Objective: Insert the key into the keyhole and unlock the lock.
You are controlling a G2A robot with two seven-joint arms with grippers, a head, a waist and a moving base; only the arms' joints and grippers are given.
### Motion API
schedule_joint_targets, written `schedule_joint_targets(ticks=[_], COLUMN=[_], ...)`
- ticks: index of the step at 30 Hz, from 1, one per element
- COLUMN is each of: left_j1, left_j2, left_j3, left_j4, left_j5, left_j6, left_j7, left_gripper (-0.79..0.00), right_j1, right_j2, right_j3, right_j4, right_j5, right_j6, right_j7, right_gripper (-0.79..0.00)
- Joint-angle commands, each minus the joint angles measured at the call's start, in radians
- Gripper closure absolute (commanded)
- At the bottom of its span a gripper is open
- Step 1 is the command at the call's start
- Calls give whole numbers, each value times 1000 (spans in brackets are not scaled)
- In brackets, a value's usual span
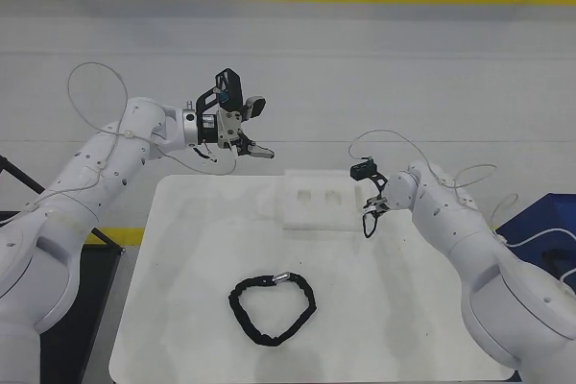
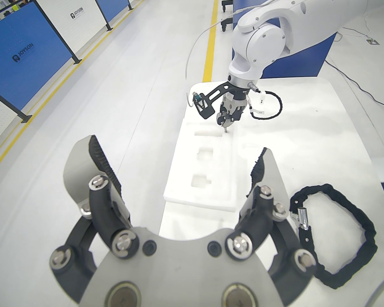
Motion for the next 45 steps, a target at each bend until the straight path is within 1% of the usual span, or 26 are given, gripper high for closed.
schedule_joint_targets(ticks=[1, 7, 13, 17, 22, 24, 27, 31, 34, 40, 45], left_j1=[0, 0, 0, 0, 0, 0, 0, 0, 0, 0, 0], left_j2=[0, 0, 0, 0, 0, 0, 0, 0, 0, 0, 0], left_j3=[0, 0, 0, 0, 0, 0, 0, 0, 0, 0, 0], left_j4=[0, 0, 0, 0, 0, 0, 0, 0, 0, 0, 0], left_j5=[0, 0, 0, 0, 0, 0, 0, 0, 0, 0, 0], left_j6=[0, 0, 0, 0, 0, 0, 0, 0, 0, 0, 0], left_j7=[0, 0, 0, 0, 0, 0, 0, 0, 0, 0, 0], left_gripper=[-785, -785, -785, -785, -785, -785, -785, -785, -785, -785, -785], right_j1=[0, 11, 18, 8, -42, -78, -123, -201, -273, -436, -552], right_j2=[2, 17, 46, 75, 128, 154, 197, 255, 297, 366, 403], right_j3=[4, 34, 84, 129, 213, 266, 346, 465, 567, 759, 893], right_j4=[-6, -35, -95, -171, -301, -361, -443, -579, -707, -970, -1108], right_j5=[-4, 4, 45, 79, 146, 219, 284, 357, 414, 471, 521], right_j6=[2, -10, -45, -61, -96, -143, -186, -209, -230, -209, -204], right_j7=[2, -4, 25, 41, 83, 110, 165, 236, 283, 340, 353], right_gripper=[0, 0, 0, 0, 0, 0, 0, 0, 0, 0, 0])
